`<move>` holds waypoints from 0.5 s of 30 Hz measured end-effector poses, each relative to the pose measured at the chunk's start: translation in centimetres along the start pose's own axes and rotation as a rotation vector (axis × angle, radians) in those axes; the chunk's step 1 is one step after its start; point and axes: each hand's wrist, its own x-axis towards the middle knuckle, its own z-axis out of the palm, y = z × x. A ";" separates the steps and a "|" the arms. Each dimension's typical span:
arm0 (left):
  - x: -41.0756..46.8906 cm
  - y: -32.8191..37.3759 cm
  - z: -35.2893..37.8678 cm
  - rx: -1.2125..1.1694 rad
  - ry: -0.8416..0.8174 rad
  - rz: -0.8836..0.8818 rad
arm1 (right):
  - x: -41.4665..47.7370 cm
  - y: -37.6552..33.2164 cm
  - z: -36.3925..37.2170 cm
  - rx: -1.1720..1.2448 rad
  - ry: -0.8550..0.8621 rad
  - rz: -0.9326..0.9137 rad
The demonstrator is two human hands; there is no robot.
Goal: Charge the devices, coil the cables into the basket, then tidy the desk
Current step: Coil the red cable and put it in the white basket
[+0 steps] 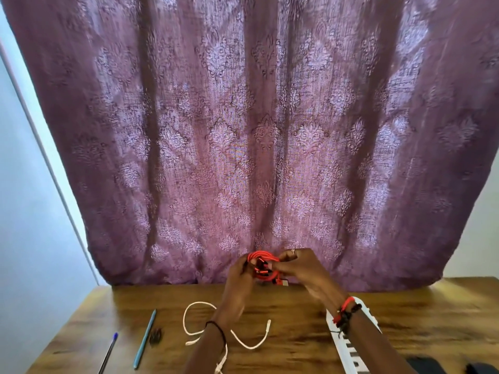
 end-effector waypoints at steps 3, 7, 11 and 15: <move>-0.5 0.5 0.2 -0.067 -0.034 -0.014 | 0.0 -0.3 -0.4 0.081 -0.090 0.049; -0.7 0.6 0.5 -0.081 -0.066 -0.025 | 0.3 -0.4 -0.6 0.108 -0.153 0.113; 0.0 0.6 0.6 -0.090 -0.021 -0.032 | 0.3 -0.4 -0.1 0.069 -0.140 0.085; 0.7 0.7 0.4 -0.052 0.014 -0.021 | 0.6 -0.3 0.2 0.117 -0.110 0.077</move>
